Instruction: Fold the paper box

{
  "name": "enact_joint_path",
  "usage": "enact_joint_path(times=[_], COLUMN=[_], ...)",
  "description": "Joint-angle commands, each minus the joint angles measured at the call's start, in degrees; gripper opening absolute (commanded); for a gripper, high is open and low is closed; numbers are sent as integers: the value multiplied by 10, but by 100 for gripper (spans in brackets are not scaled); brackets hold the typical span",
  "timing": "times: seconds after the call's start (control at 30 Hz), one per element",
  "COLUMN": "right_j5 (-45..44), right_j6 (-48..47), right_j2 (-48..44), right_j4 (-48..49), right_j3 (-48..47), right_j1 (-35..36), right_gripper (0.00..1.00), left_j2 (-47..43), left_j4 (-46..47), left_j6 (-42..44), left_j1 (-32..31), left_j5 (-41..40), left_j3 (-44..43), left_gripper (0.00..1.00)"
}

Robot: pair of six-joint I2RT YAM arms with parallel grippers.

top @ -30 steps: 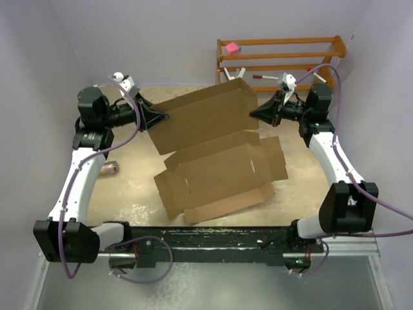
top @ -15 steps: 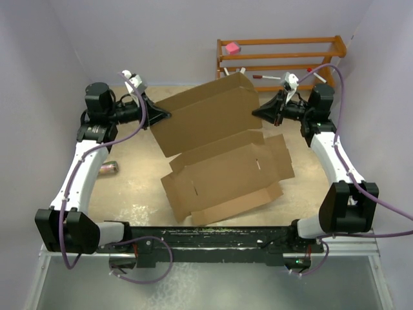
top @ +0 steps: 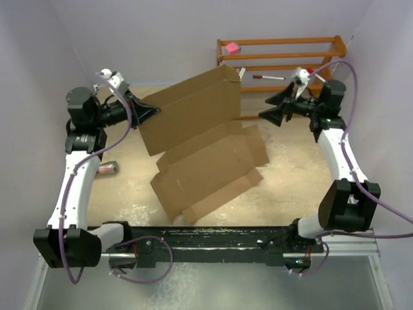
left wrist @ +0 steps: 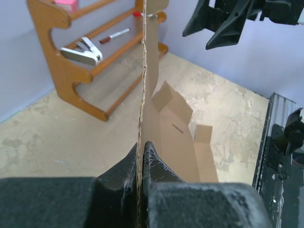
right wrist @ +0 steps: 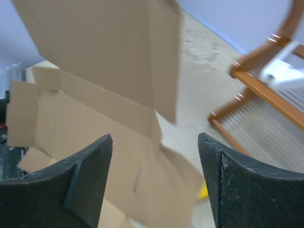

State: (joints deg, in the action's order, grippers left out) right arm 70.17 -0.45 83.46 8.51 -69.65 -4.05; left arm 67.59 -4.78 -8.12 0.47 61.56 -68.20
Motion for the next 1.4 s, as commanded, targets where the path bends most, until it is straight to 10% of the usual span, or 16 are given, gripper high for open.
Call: enact_joint_path(times=[0.0, 0.2, 0.73, 1.37], right_j5=[19, -52, -204, -115], right_j6=[-10, -55, -208, -169], right_j2=[-27, -19, 91, 161], right_j4=[-35, -82, -180, 78], right_j3=[-30, -29, -40, 9], right_j1=[-83, -121, -41, 66], right_gripper=[78, 78, 75, 89], left_j2=[-38, -51, -64, -194], left_j4=[130, 224, -15, 89], left_j6=[-118, -228, -59, 2], left_j1=[45, 59, 60, 54], left_j5=[27, 44, -139, -99], left_j3=[0, -22, -50, 109], left_gripper=[4, 4, 4, 4])
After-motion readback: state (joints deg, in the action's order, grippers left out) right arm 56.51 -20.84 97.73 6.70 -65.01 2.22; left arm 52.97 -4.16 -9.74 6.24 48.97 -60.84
